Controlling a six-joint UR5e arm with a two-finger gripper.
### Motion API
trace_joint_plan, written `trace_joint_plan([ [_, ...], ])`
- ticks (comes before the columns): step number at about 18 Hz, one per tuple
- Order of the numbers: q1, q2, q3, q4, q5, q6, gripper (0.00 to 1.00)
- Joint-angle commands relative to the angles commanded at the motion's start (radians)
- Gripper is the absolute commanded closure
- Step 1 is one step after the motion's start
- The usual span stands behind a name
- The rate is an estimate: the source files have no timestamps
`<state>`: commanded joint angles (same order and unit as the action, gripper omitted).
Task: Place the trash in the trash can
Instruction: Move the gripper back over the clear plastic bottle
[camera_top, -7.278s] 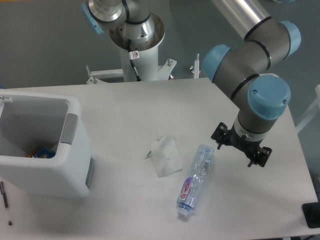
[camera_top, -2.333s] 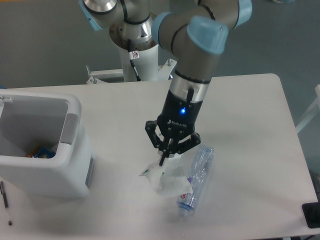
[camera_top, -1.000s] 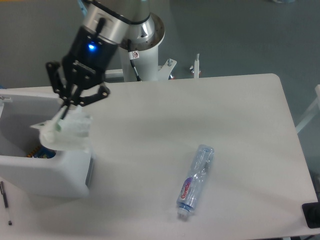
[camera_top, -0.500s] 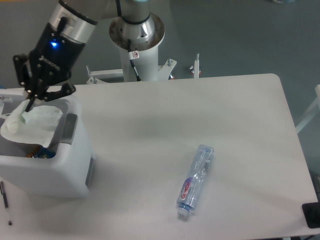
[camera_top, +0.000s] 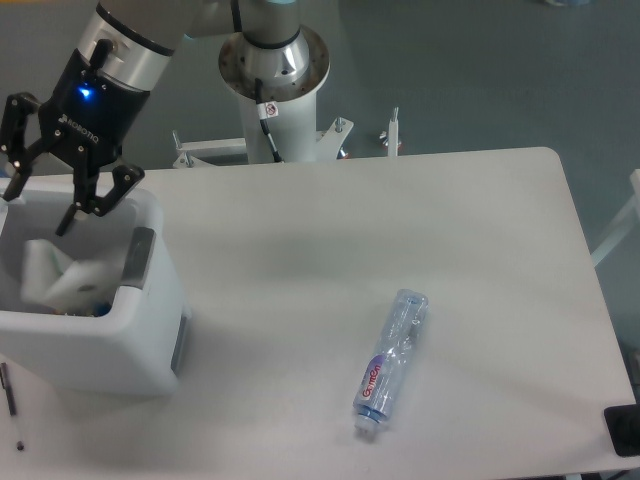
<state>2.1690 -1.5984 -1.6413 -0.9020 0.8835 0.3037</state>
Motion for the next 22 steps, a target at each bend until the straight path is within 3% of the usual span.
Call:
trace_joint_plan([
  [5,0.103,-0.017,0.017,0.002,0.023,0.006,0.0],
  [16,0.284,-0.336,0.326,-0.005,0.026,0.018,0.0],
  [18,0.333,-0.386,0.344,-0.003,0.028,0.029,0.0],
  [22,0.387,-0.426,0.344,-0.008,0.086,0.116,0.0],
])
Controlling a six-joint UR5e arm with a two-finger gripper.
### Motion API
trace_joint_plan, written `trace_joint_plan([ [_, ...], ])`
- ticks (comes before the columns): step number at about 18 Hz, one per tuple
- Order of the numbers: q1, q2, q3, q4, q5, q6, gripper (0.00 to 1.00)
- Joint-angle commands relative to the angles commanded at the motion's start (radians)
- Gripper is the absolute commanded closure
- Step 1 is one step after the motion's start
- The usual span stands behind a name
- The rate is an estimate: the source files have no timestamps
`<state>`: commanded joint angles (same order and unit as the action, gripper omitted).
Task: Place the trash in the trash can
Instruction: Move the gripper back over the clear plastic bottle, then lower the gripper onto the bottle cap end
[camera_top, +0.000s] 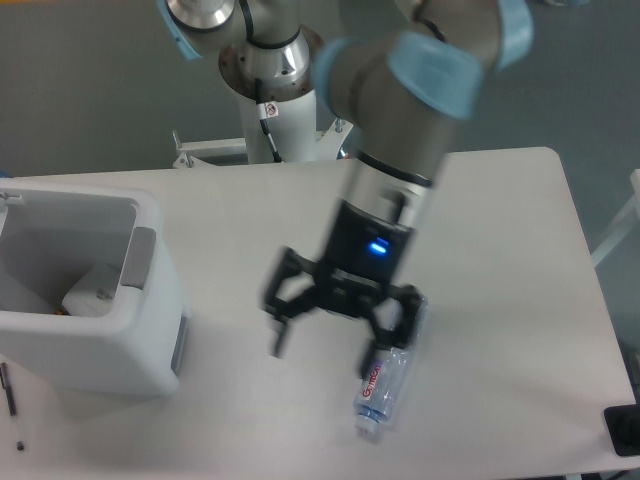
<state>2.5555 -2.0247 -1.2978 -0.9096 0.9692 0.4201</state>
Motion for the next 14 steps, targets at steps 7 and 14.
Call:
trace_joint_plan([
  [7,-0.026,-0.095,0.054,-0.041,0.262,0.065,0.0],
  [14,-0.09,-0.212,0.19,-0.183,0.439,0.143,0.0],
])
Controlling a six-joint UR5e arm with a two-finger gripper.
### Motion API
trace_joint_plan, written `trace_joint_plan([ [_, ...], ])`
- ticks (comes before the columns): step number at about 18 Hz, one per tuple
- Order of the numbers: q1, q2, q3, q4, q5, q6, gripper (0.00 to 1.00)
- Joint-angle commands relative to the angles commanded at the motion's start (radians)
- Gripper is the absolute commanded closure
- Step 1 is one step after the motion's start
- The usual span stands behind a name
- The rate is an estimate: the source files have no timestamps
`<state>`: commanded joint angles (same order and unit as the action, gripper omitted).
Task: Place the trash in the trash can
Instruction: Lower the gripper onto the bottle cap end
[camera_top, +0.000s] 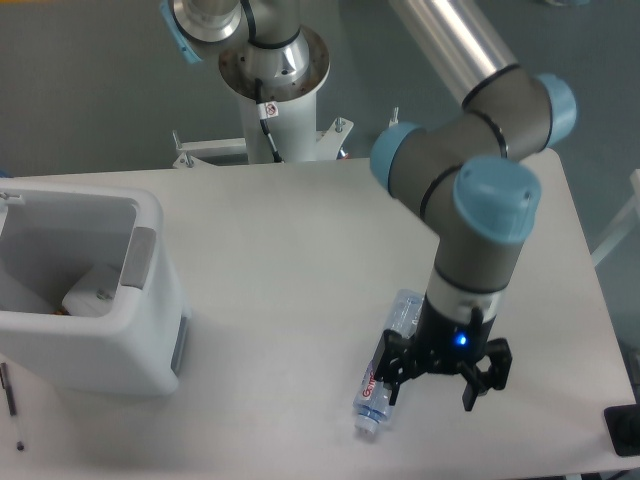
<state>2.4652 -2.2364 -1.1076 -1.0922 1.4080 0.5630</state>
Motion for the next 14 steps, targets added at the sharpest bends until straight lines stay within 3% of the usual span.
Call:
trace_joint_plan([
  [10,-0.043,-0.032,-0.038,0.049,0.039,0.005,0.0],
  [14,-0.09,-0.058,-0.04,0.028,0.17,0.125,0.0],
])
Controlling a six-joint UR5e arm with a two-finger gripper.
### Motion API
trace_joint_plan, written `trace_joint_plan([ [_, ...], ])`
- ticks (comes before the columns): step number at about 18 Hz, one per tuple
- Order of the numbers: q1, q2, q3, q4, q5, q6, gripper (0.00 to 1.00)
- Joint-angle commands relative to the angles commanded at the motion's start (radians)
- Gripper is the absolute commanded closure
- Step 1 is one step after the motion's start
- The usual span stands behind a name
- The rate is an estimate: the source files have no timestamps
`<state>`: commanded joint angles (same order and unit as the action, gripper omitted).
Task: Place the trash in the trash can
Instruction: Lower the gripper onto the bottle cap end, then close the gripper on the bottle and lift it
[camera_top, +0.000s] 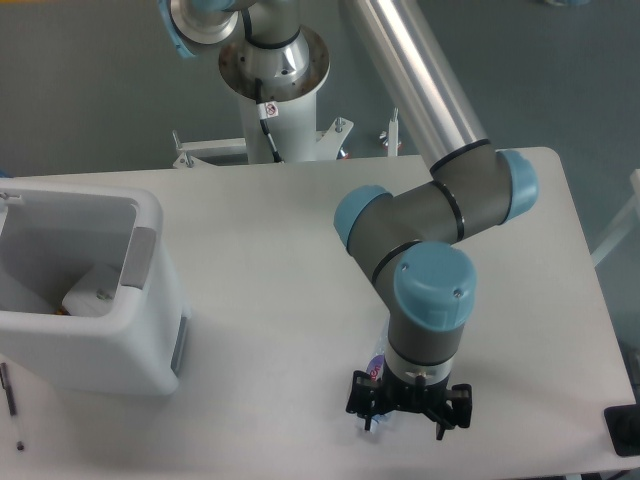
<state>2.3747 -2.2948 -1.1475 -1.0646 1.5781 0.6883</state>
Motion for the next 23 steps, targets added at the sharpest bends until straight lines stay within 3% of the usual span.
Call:
trace_joint_plan([
  [7,-0.034,-0.031,-0.006,-0.035,0.056,0.028,0.01],
  [18,-0.066,-0.052,-0.032,-0.04,0.066,0.026,0.06],
  [23,-0.098,-0.075,-0.06,-0.031,0.224,0.025,0.06],
])
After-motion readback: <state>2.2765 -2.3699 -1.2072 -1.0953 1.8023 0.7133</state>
